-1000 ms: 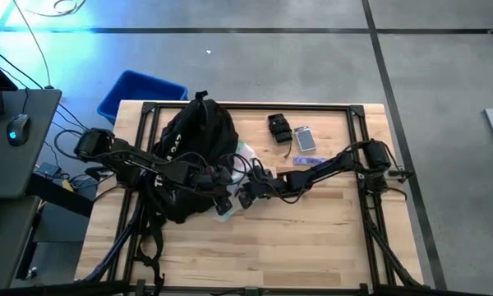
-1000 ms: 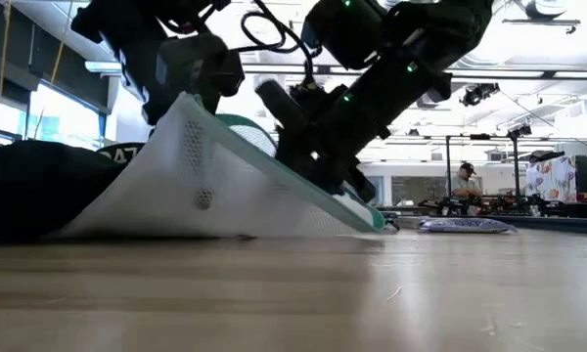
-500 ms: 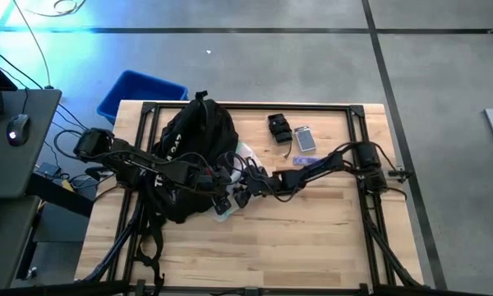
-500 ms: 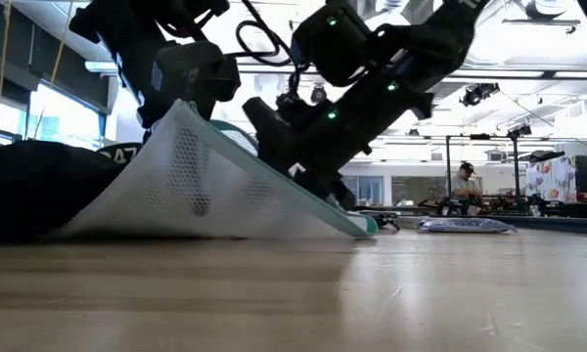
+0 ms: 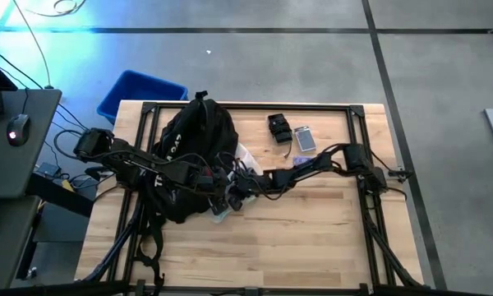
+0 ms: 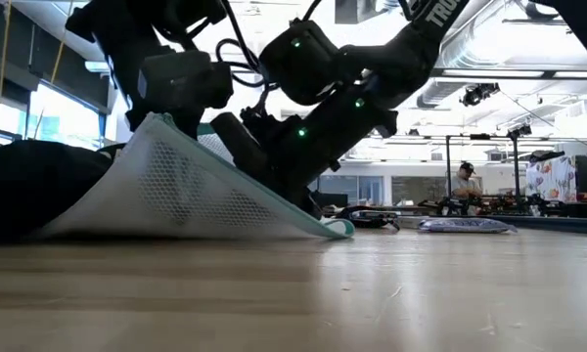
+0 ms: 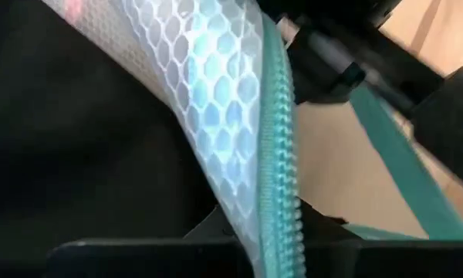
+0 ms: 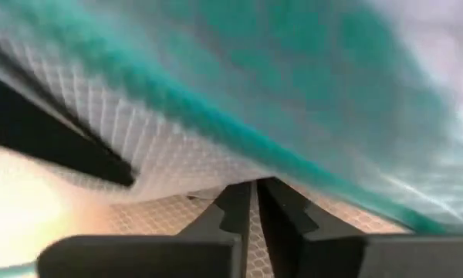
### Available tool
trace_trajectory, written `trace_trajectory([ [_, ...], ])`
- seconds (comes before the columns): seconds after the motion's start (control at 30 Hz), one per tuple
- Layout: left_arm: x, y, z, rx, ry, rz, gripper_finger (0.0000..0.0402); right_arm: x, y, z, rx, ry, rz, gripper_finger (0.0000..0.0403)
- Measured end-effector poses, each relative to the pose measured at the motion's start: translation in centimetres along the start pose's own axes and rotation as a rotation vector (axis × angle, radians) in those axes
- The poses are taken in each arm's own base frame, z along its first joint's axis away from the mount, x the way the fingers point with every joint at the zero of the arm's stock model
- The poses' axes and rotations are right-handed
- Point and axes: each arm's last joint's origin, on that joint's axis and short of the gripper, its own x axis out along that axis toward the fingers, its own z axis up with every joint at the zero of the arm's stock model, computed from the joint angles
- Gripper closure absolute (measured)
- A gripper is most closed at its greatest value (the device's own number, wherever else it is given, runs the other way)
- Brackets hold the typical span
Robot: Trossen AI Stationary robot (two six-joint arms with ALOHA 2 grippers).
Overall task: Unpack backpack
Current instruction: Remove the blue earphones from the zip bag
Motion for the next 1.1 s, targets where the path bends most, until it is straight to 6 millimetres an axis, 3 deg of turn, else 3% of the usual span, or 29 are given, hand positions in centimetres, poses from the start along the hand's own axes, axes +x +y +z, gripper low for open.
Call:
trace_trajectory([
  [0.3,0.0,0.4,-0.4,-0.019,0.035,0.058,0.0402,-3.1,1.3,-0.5,-0.097,0.164,-0.066,0.0403],
  [0.5,0.0,0.5,-0.4,-0.019,0.028,0.068,0.0402,-5.6,2.2,0.1,-0.172,0.209,-0.056,0.0403],
  [0.83,-0.1,0.0,-0.7,0.0,0.016,0.062,0.0402,-5.1,2.5,1.4,-0.173,0.106,0.039,0.0401],
  [0.97,-0.1,-0.1,-0.8,0.006,0.015,0.056,0.0402,-5.0,2.1,2.0,-0.191,0.049,-0.01,0.0367],
  [1.1,-0.1,-0.2,-0.7,0.005,0.014,0.051,0.0402,-3.9,1.2,1.9,-0.157,0.052,0.002,0.0295],
])
